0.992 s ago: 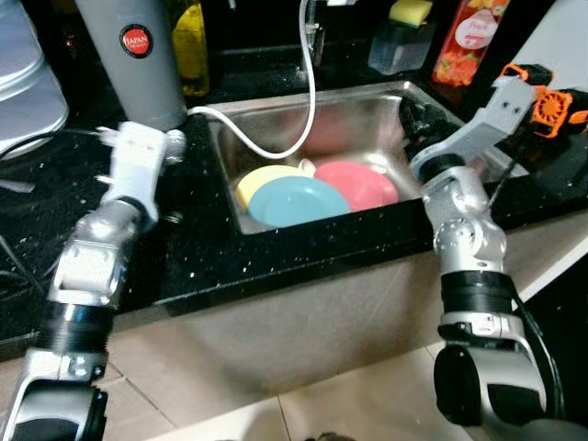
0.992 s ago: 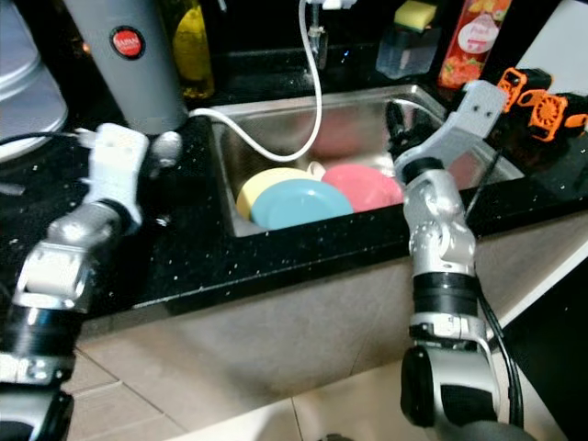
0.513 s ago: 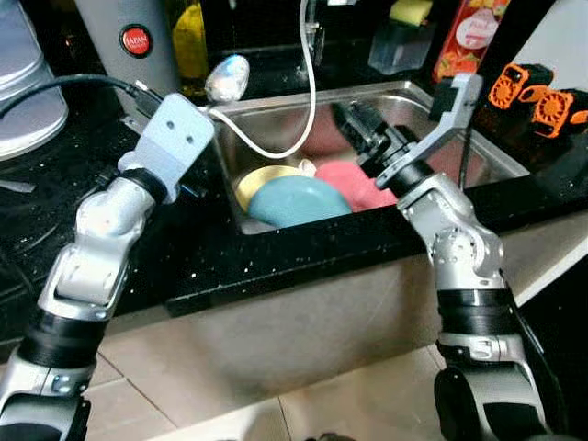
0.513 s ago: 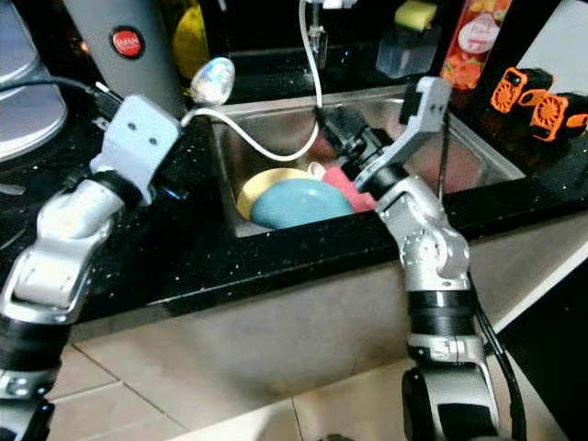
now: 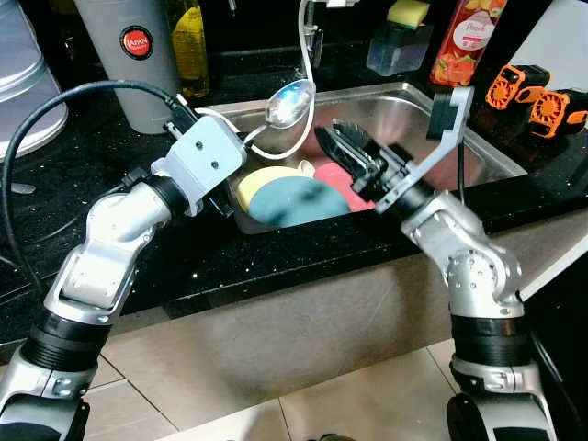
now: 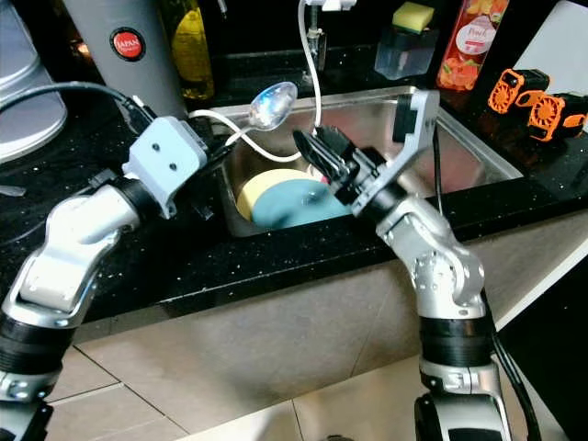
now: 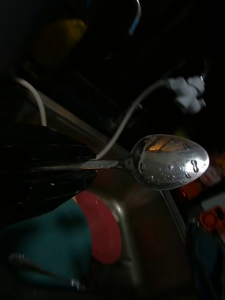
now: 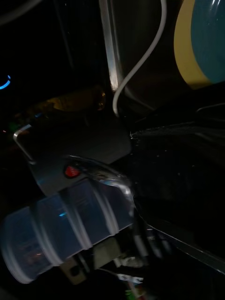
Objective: Kitchen organization
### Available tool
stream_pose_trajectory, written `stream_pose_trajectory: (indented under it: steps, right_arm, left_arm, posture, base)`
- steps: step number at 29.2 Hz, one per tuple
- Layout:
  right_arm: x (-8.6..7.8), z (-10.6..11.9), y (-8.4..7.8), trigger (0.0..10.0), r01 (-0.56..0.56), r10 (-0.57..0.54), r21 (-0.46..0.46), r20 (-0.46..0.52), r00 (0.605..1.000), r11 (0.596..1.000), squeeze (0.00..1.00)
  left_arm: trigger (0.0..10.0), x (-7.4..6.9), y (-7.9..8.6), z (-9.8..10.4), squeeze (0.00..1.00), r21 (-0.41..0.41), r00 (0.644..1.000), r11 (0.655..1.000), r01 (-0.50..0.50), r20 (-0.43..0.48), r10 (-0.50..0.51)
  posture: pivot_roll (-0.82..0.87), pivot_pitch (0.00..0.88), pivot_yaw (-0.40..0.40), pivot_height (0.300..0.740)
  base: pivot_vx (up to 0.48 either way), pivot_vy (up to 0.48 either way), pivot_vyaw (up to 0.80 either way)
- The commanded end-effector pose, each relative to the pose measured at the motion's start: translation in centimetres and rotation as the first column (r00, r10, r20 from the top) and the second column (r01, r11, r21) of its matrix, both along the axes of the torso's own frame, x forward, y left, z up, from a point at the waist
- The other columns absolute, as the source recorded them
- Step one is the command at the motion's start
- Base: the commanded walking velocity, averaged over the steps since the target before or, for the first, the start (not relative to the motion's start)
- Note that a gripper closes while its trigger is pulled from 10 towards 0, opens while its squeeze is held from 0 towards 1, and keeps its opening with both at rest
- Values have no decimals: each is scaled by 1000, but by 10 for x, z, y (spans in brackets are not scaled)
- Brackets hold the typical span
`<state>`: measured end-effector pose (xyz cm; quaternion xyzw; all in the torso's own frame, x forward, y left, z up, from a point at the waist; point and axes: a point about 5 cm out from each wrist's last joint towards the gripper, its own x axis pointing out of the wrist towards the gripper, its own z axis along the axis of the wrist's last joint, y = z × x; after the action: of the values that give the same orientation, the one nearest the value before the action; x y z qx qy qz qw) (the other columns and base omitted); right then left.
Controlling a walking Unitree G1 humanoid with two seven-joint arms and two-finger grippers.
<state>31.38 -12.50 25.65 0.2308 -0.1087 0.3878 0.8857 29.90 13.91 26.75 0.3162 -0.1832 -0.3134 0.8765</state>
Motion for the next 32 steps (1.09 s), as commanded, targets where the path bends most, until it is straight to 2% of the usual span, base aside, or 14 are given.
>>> stream_pose_trajectory:
  steps: [1,4,8,19,20,32]
  right_arm:
    - [-4,2,1,10000,-14,14,10,-1,1000,1000,0]
    - [-2,-1,4,10000,-4,4,20,-30,1000,1000,0]
    - [-2,-1,6,10000,-7,9,43,-41,999,999,0]
    - [-2,2,13,10000,-34,37,67,-43,998,997,0]
    - [-2,2,13,0,-33,36,69,-41,999,997,0]
    - [-4,6,15,0,-51,55,112,-33,998,992,0]
  left_arm:
    - [10000,-3,-11,3,0,-6,998,998,64,16,-63]
    - [10000,-5,-27,3,0,-37,993,992,118,19,-118]
    - [10000,-6,-34,-1,0,-30,990,989,141,17,-141]
    - [10000,-8,-42,-11,0,-25,985,985,173,-12,-173]
    - [10000,-9,-42,-12,0,-21,984,984,177,-20,-177]
    - [10000,-8,-43,-19,0,4,986,986,165,-36,-165]
  posture:
    - [106,4,-15,740]
    - [105,6,-15,740]
    - [106,8,-18,740]
    - [111,11,-21,740]
    - [111,11,-21,740]
    - [115,12,-25,740]
  base:
    - [0,0,0]
    - [0,0,0]
    - [0,0,0]
    - [0,0,0]
    - [0,0,0]
    - [0,0,0]
